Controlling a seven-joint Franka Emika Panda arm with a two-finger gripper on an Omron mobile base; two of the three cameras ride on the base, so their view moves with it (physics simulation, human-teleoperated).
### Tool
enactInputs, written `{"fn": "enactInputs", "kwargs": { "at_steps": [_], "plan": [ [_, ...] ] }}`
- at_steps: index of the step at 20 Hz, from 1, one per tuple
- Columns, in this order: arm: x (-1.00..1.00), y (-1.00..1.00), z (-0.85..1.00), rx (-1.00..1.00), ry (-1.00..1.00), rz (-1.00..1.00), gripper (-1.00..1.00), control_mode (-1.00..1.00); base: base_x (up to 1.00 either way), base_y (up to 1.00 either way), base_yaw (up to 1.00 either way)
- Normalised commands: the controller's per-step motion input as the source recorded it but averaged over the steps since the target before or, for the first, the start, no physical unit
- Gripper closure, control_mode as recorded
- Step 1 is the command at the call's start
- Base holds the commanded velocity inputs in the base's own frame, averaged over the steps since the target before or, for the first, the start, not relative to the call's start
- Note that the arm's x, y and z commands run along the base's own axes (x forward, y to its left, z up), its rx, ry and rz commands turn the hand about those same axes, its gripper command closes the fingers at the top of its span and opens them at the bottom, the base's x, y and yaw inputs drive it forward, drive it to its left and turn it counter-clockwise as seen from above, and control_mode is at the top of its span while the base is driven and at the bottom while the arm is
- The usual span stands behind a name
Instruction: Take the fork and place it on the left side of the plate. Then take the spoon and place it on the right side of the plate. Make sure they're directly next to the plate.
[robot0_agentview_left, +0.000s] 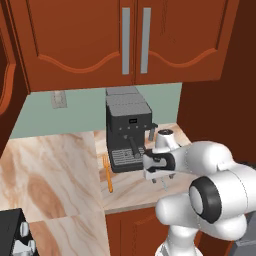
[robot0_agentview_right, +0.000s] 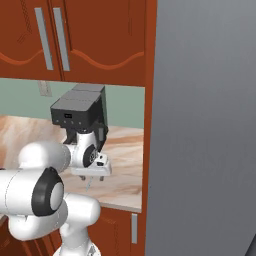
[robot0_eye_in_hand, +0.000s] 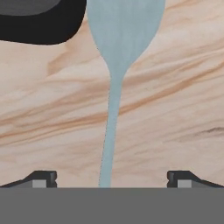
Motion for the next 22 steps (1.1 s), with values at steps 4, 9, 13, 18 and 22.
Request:
{"fn": "enactInputs", "kwargs": {
  "at_steps": [4, 9, 13, 18, 22],
  "plan": [
    [0.00, 0.00, -0.44, 0.00, 0.00, 0.00, -1.00, -1.00, 0.00, 0.00, 0.00],
    [-0.08, 0.07, -0.48, 0.00, -0.01, 0.00, 1.00, -1.00, 0.00, 0.00, 0.00],
    [-0.22, 0.00, -0.48, 0.01, -0.03, 0.00, 1.00, -1.00, 0.00, 0.00, 0.00],
    [-0.29, 0.00, -0.41, 0.00, -0.05, 0.00, 1.00, -1.00, 0.00, 0.00, 0.00],
    [-0.42, 0.00, -0.22, 0.01, -0.10, 0.00, 1.00, -1.00, 0.00, 0.00, 0.00]
  ]
}}
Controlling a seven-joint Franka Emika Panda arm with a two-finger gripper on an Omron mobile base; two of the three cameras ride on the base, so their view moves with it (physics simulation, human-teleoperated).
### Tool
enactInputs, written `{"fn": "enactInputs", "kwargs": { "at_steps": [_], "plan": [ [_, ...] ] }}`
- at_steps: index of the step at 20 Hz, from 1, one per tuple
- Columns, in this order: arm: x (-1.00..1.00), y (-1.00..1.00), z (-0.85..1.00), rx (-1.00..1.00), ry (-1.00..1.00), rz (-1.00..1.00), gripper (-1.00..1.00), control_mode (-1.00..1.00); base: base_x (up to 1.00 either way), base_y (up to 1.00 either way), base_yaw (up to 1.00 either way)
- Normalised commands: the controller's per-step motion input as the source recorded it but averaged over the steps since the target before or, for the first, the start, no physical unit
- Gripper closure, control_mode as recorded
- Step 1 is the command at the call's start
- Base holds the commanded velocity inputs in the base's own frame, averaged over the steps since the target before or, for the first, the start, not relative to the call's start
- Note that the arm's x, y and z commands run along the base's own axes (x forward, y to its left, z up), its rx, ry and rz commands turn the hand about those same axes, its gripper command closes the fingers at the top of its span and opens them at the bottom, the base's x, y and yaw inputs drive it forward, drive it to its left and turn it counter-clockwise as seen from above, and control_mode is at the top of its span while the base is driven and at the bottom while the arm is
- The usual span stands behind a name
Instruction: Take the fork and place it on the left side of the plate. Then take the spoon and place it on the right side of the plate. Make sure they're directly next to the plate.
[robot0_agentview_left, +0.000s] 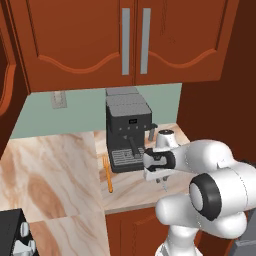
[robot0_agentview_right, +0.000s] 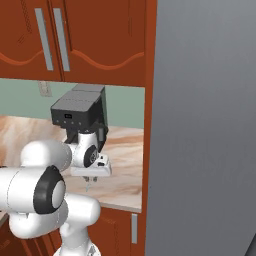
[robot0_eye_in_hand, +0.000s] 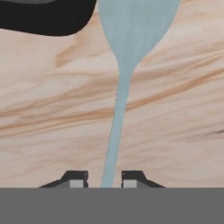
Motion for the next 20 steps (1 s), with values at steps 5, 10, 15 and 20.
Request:
{"fn": "enactInputs", "kwargs": {
  "at_steps": [5, 10, 15, 20],
  "plan": [
    [-0.37, 0.00, -0.10, 0.01, -0.07, 0.00, 1.00, -1.00, 0.00, 0.00, 0.00],
    [-0.23, 0.00, -0.02, 0.02, 0.00, 0.00, 1.00, -1.00, 0.00, 0.00, 0.00],
    [-0.36, -0.05, 0.13, 0.01, -0.02, -0.03, 1.00, -1.00, 0.00, 0.00, 0.00],
    [-0.31, -0.32, 0.39, 0.00, -0.07, -0.11, 1.00, -1.00, 0.00, 0.00, 0.00]
  ]
}}
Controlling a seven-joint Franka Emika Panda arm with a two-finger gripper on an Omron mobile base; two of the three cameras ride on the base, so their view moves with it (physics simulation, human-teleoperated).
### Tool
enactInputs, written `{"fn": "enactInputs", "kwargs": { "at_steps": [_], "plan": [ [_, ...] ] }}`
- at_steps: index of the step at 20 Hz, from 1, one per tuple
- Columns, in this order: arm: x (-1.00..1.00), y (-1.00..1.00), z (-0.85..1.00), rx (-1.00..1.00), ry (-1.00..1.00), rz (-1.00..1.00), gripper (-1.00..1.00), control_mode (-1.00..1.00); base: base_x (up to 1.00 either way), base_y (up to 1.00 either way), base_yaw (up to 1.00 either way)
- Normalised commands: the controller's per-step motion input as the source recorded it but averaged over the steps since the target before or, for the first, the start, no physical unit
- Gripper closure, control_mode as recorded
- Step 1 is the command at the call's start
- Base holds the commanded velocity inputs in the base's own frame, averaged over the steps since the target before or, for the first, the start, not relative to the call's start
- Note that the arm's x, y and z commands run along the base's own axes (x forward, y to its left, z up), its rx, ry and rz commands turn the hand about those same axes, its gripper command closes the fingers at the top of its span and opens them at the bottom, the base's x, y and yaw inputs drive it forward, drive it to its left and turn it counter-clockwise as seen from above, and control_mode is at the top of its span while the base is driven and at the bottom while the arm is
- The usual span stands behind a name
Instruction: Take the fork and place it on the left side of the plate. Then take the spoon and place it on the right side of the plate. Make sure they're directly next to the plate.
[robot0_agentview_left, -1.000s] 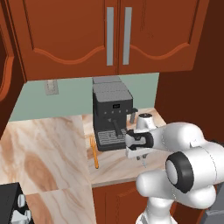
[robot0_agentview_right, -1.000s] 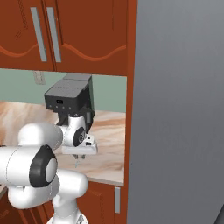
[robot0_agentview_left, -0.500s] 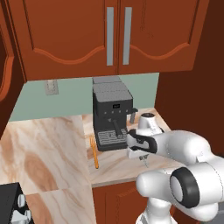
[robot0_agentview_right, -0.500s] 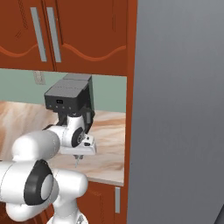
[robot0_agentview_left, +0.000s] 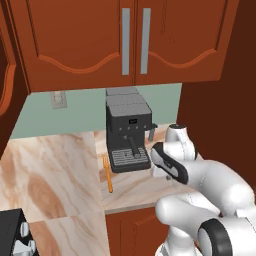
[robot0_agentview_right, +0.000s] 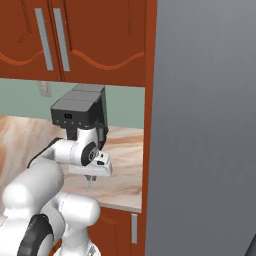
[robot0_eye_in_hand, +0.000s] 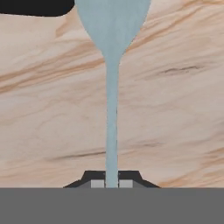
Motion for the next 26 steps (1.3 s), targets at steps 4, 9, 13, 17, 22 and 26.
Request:
{"fn": "enactInputs", "kwargs": {
  "at_steps": [4, 9, 13, 17, 22, 26],
  "plan": [
    [-0.17, -0.43, 0.26, 0.00, -0.08, -0.20, 1.00, -1.00, 0.00, 0.00, 0.00],
    [-0.22, -0.44, 0.39, 0.00, -0.12, -0.24, 1.00, -1.00, 0.00, 0.00, 0.00],
    [-0.38, -0.28, 0.78, 0.00, -0.22, -0.20, 1.00, -1.00, 0.00, 0.00, 0.00],
    [-0.28, -0.15, 0.97, 0.00, -0.27, -0.16, 1.00, -1.00, 0.00, 0.00, 0.00],
    [-0.26, -0.04, 0.99, 0.00, -0.27, -0.13, 1.00, -1.00, 0.00, 0.00, 0.00],
    [-0.37, 0.00, 0.94, 0.00, -0.26, -0.13, 1.00, -1.00, 0.00, 0.00, 0.00]
  ]
}}
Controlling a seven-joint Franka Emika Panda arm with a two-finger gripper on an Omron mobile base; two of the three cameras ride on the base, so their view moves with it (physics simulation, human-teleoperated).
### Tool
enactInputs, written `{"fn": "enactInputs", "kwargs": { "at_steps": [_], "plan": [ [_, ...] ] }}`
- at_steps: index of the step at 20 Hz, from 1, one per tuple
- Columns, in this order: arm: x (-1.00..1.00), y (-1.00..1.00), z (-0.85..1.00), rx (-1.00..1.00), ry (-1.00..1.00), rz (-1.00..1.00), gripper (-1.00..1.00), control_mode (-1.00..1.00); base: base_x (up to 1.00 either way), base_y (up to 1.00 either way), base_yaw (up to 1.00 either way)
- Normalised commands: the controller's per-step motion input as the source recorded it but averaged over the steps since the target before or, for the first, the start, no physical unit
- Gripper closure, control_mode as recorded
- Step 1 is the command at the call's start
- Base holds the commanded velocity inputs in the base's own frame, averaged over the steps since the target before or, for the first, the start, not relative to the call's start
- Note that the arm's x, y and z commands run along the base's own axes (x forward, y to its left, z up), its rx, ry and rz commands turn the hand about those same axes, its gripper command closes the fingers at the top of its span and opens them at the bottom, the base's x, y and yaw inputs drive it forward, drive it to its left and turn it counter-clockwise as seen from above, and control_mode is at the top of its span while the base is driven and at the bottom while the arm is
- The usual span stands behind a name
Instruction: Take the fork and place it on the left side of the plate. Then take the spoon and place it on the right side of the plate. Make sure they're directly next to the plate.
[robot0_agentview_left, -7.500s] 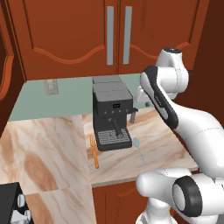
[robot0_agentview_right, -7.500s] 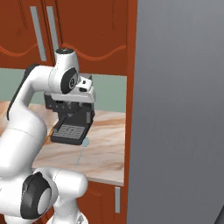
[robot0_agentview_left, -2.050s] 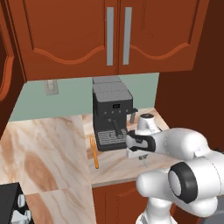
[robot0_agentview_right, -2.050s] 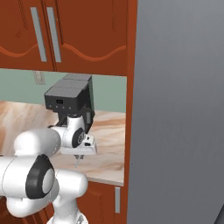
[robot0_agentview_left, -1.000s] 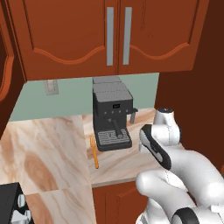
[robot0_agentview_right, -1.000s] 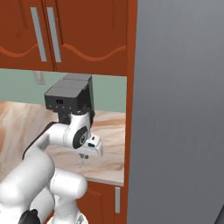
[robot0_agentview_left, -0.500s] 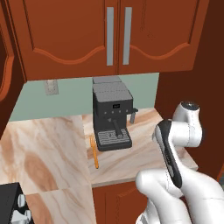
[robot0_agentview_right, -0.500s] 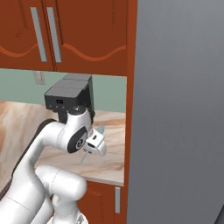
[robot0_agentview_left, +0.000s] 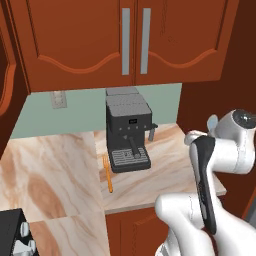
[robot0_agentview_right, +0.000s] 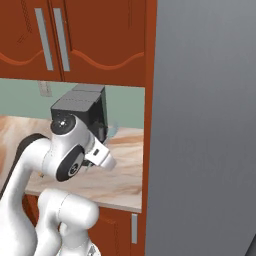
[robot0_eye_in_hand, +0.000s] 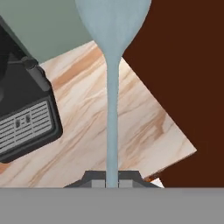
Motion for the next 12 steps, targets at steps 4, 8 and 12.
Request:
{"fn": "enactInputs", "kwargs": {
  "at_steps": [4, 8, 12],
  "plan": [
    [-0.37, 0.00, 0.99, 0.00, -0.25, -0.11, 1.00, -1.00, 0.00, 0.00, 0.00],
    [-0.18, 0.00, 0.86, 0.00, -0.23, -0.09, 1.00, -1.00, 0.00, 0.00, 0.00],
    [-0.41, 0.02, 0.15, 0.00, -0.11, -0.05, 1.00, -1.00, 0.00, 0.00, 0.00]
  ]
}}
